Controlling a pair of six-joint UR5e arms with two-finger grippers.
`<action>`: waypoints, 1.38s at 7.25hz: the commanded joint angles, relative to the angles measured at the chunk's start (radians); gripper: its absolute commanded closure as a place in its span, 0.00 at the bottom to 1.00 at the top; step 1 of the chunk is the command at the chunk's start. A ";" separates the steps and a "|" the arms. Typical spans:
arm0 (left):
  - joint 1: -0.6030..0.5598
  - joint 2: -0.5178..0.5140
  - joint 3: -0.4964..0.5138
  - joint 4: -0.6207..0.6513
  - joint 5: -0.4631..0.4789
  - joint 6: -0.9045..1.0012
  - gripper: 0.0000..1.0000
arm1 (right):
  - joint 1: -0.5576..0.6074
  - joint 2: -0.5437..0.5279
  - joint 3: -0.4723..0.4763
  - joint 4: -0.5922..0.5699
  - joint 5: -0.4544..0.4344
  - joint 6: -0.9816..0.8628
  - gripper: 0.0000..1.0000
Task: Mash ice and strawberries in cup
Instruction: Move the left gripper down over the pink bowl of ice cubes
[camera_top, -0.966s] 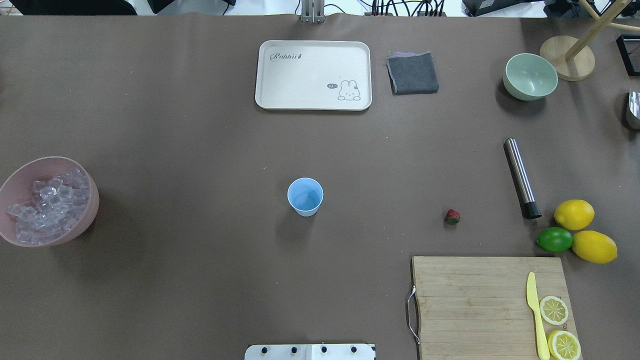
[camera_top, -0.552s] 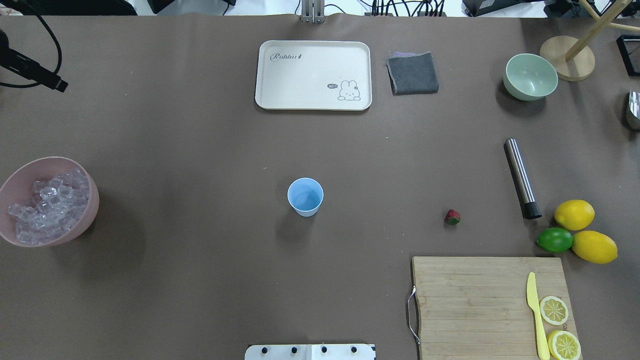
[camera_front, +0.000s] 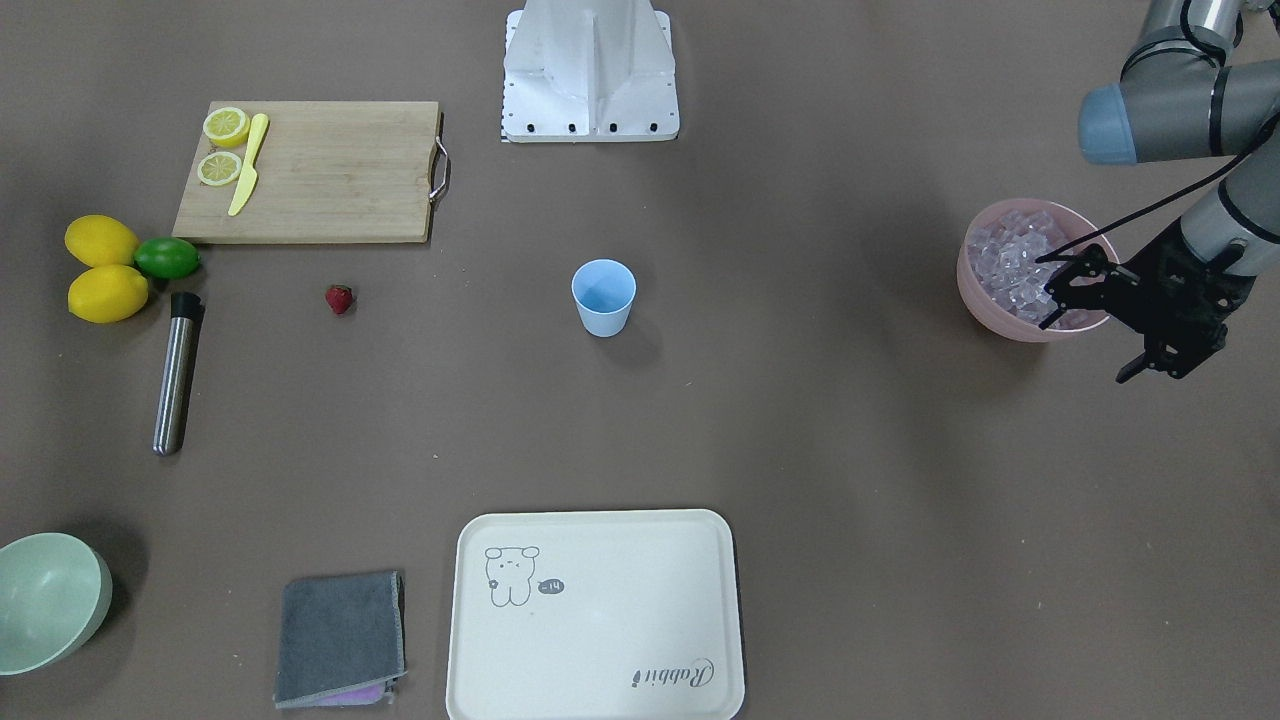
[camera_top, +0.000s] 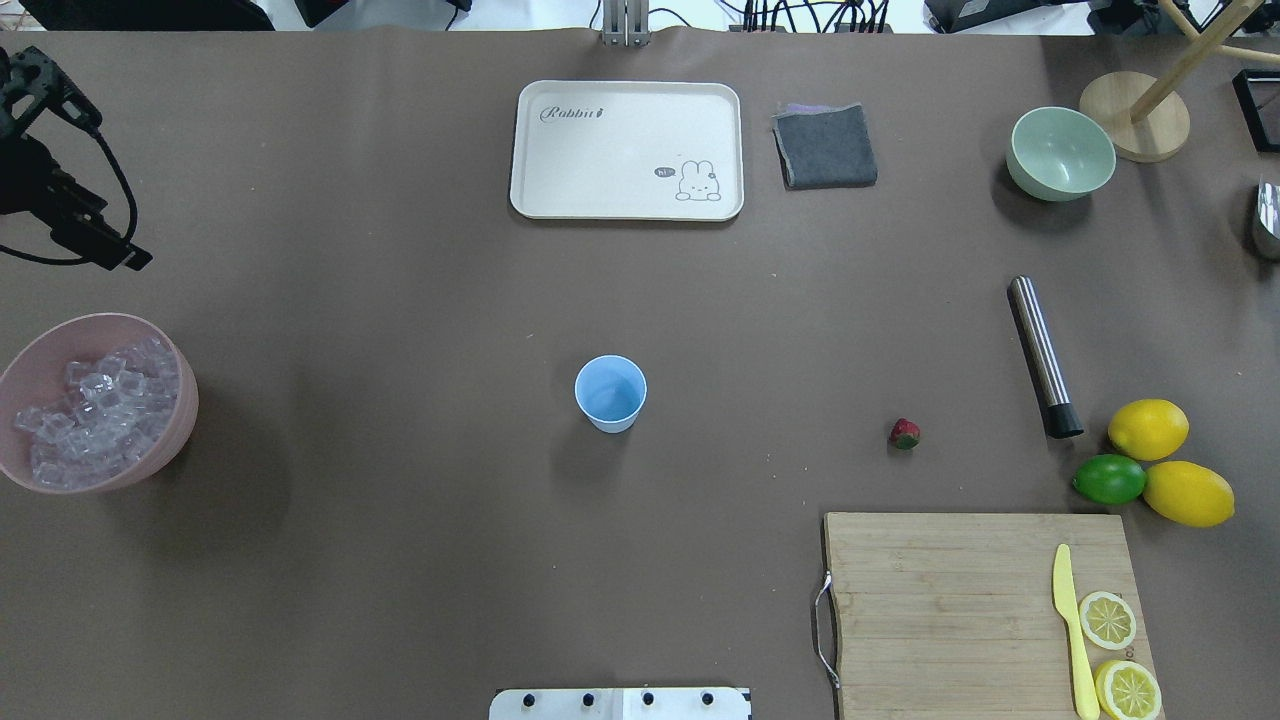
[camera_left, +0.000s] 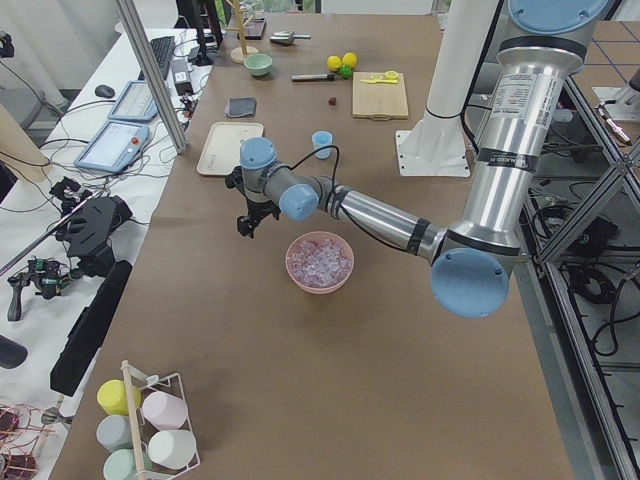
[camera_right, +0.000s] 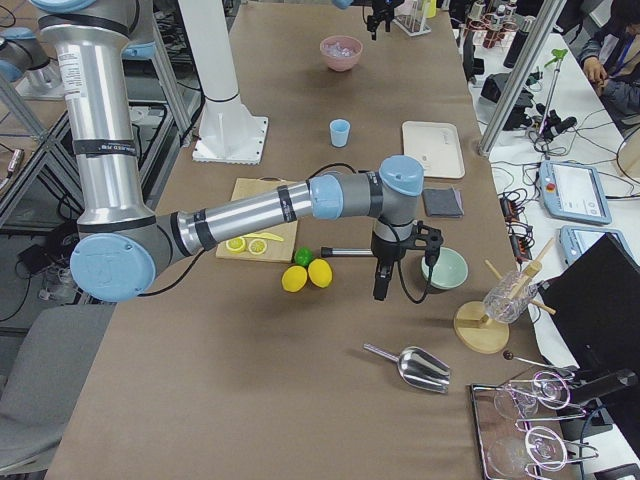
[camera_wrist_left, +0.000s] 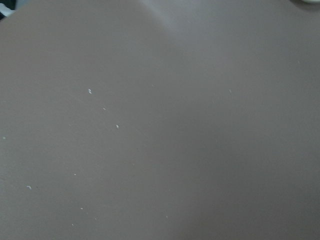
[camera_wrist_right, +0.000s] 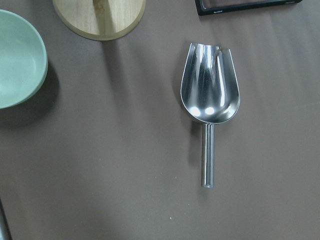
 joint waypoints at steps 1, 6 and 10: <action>0.001 0.072 -0.010 -0.036 -0.054 0.084 0.03 | 0.000 -0.027 0.039 0.000 -0.001 0.012 0.00; 0.073 0.179 -0.010 -0.151 -0.056 0.130 0.03 | 0.000 -0.029 0.054 0.001 -0.005 0.032 0.00; 0.093 0.230 -0.021 -0.186 -0.122 0.127 0.03 | 0.000 -0.036 0.070 0.001 -0.005 0.058 0.00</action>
